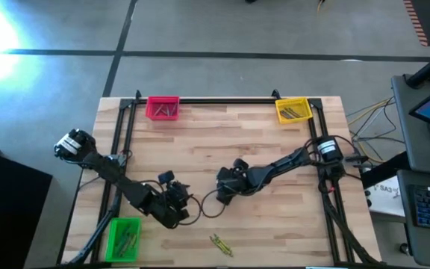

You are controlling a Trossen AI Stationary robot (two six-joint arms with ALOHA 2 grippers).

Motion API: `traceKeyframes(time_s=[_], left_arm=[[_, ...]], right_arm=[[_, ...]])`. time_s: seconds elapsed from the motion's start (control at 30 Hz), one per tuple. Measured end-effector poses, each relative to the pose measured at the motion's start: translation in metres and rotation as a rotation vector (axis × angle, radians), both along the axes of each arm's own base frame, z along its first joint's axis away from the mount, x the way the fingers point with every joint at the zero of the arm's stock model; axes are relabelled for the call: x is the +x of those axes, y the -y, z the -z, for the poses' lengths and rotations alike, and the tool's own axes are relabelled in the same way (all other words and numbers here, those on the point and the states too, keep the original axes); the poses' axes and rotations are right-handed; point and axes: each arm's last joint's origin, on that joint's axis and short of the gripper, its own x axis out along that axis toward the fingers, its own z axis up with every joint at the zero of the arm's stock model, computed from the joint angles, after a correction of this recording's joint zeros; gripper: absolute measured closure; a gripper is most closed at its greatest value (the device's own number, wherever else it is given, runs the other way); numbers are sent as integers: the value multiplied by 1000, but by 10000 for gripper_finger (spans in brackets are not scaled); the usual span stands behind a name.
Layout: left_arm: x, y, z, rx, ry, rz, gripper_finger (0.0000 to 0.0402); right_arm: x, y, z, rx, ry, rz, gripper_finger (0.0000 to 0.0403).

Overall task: Sort crayons
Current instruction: Put the green crayon into the green bin

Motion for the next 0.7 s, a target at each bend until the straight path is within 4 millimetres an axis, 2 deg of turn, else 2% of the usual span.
traceKeyframes(time_s=[0.23,0.37,0.5,0.6,0.7], left_arm=[[-1,0,0,-38,7,-24,259],[-1,1,1,-33,-2,-16,259],[2,-5,0,63,8,-26,259],[8,-18,-2,134,55,-109,259],[18,-37,-2,114,57,-191,260]], right_arm=[[-21,5,-16,115,-66,-154,380],[-35,18,-16,136,-80,-155,386],[-52,29,-15,128,-65,-127,387],[-65,36,-18,121,-25,-124,388],[-74,48,-28,108,52,-109,388]])
